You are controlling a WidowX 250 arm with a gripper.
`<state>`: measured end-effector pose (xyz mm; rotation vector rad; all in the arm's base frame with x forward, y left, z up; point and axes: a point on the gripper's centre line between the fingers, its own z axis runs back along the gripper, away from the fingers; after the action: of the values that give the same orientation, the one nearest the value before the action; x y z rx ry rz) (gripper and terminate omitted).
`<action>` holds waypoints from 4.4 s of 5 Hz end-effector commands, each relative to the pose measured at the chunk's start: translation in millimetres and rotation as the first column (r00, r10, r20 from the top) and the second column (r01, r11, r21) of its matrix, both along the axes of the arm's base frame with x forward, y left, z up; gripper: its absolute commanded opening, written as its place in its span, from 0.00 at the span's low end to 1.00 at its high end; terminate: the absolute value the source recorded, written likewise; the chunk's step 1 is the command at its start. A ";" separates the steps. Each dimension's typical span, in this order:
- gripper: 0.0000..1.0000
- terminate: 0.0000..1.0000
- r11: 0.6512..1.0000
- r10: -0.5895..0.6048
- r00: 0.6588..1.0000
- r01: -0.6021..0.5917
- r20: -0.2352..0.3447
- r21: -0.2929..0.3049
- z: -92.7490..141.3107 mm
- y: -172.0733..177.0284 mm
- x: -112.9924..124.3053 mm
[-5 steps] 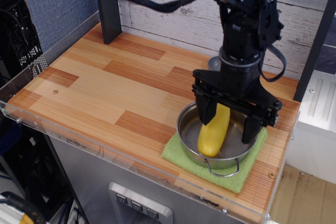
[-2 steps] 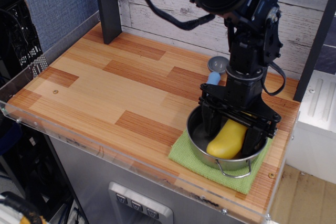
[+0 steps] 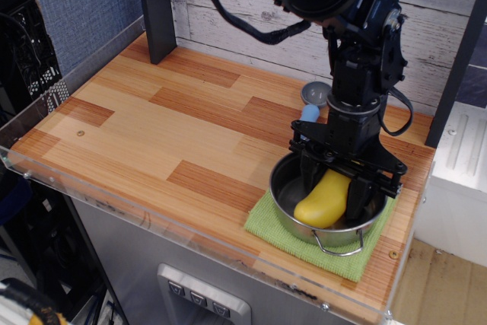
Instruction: Put the banana to the far left of the spoon.
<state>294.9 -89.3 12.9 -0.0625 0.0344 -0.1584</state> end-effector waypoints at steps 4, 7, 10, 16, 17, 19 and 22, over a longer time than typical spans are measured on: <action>0.00 0.00 0.990 -0.029 0.972 0.060 0.234 -0.129 135.4 42.4 14.9; 0.00 0.00 0.975 0.220 0.944 -0.212 0.247 -0.059 151.8 189.6 10.8; 0.00 0.00 0.957 0.271 0.942 -0.287 0.197 0.053 84.7 231.2 27.6; 1.00 0.00 0.955 0.280 0.957 -0.286 0.076 0.083 24.5 235.8 12.4; 1.00 0.00 0.958 0.264 0.954 -0.277 0.142 0.075 49.5 228.0 15.2; 1.00 0.00 0.964 0.258 0.932 -0.267 0.256 0.002 127.9 195.0 9.7; 1.00 0.00 0.989 0.138 0.973 -0.124 0.186 -0.084 147.1 163.7 11.9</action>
<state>316.1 72.3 146.5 -0.1320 -0.1367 -0.0290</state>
